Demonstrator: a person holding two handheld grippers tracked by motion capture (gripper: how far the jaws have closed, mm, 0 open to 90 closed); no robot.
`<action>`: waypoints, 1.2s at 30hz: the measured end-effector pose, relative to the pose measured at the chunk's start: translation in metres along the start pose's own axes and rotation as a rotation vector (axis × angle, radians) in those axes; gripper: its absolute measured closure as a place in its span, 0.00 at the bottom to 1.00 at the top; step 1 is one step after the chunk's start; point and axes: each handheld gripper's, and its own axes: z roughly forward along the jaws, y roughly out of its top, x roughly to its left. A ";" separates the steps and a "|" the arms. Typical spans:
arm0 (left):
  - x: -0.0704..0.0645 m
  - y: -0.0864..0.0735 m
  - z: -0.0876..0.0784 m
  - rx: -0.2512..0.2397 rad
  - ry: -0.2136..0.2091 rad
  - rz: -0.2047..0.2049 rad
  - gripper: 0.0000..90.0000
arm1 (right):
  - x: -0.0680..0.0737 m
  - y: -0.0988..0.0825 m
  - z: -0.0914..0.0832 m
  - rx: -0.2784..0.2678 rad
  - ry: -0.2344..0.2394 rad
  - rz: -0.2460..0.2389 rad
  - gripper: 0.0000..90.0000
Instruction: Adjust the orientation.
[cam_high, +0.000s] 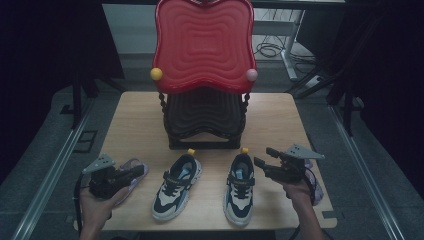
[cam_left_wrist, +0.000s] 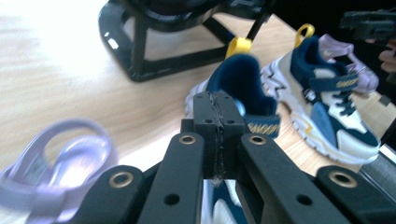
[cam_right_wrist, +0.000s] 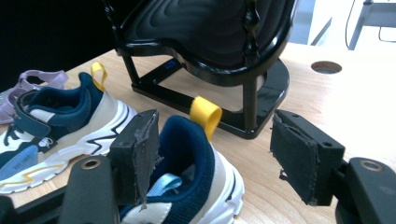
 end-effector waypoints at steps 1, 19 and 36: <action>0.002 -0.002 0.000 0.011 0.002 -0.002 1.00 | -0.001 -0.001 0.000 0.006 -0.003 0.001 0.37; 0.025 -0.053 0.008 0.140 0.072 -0.067 1.00 | -0.005 -0.008 -0.001 0.034 -0.049 0.014 0.37; 0.033 -0.077 -0.003 0.213 0.137 -0.093 1.00 | -0.004 -0.009 0.006 0.054 -0.055 0.008 0.37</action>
